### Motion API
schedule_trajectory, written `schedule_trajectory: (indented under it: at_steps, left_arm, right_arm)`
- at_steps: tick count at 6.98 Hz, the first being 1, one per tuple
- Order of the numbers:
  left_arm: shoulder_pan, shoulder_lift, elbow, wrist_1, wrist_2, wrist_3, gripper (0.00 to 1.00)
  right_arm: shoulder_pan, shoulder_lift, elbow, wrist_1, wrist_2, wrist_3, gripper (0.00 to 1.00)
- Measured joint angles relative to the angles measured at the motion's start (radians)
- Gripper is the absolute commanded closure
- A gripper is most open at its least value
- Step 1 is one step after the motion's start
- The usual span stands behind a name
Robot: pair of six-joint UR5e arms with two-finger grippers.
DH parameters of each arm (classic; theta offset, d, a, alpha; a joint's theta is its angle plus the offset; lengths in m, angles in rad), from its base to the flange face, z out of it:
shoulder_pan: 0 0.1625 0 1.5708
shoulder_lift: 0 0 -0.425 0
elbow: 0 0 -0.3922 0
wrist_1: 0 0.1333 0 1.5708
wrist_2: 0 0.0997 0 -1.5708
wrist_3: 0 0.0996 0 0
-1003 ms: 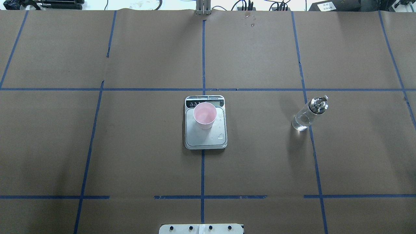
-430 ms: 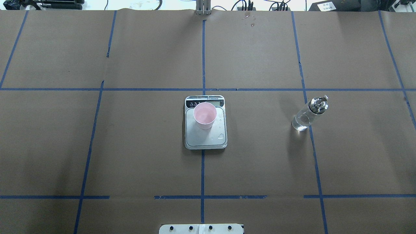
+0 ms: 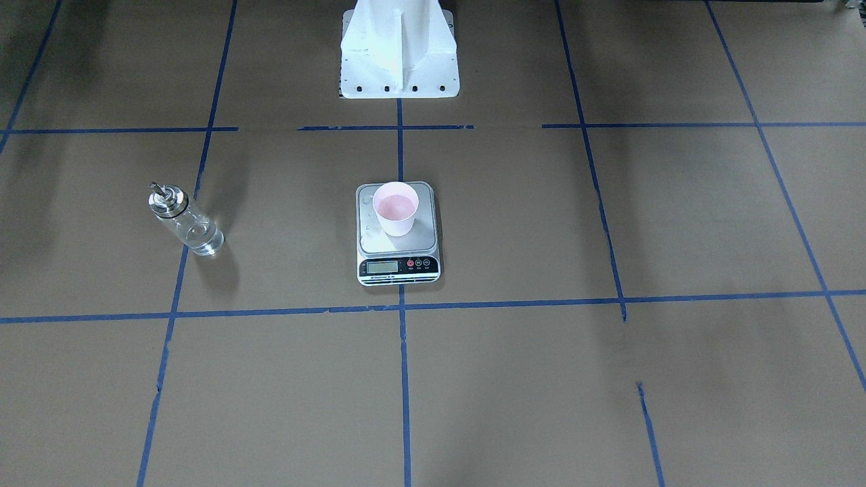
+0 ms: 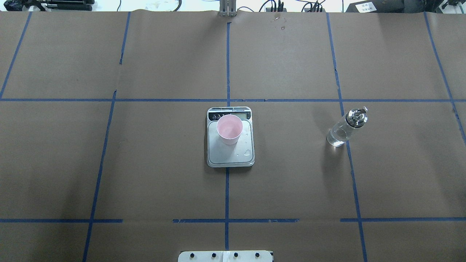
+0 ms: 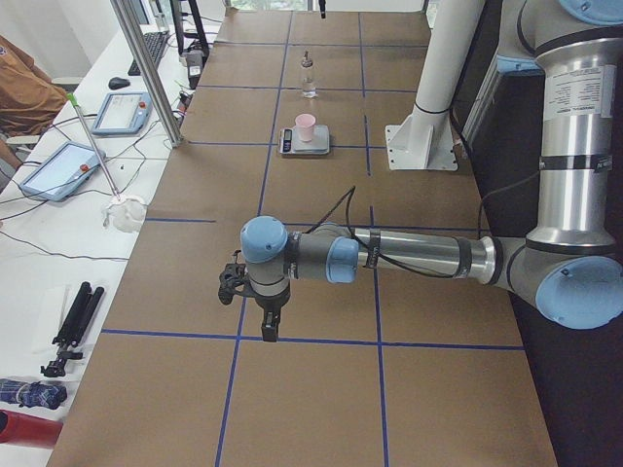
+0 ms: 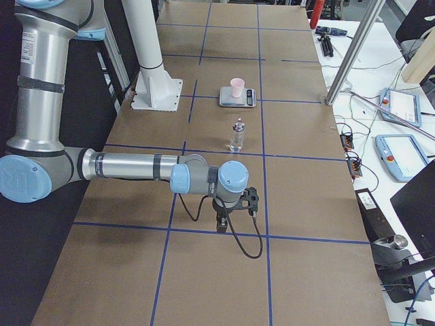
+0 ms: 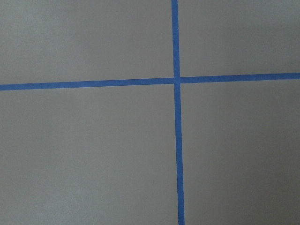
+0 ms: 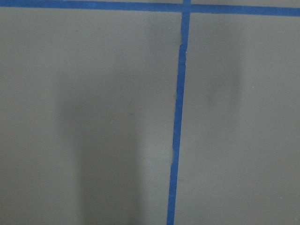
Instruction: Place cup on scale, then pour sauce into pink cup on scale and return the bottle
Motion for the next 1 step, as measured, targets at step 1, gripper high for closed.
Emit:
schedule_trajectory:
  at_steps: [1]
  left_arm:
    - [0.0, -0.001, -0.001, 0.0, 0.0, 0.0, 0.0]
  right_arm:
    - [0.0, 0.0, -0.001, 0.0, 0.0, 0.0, 0.0]
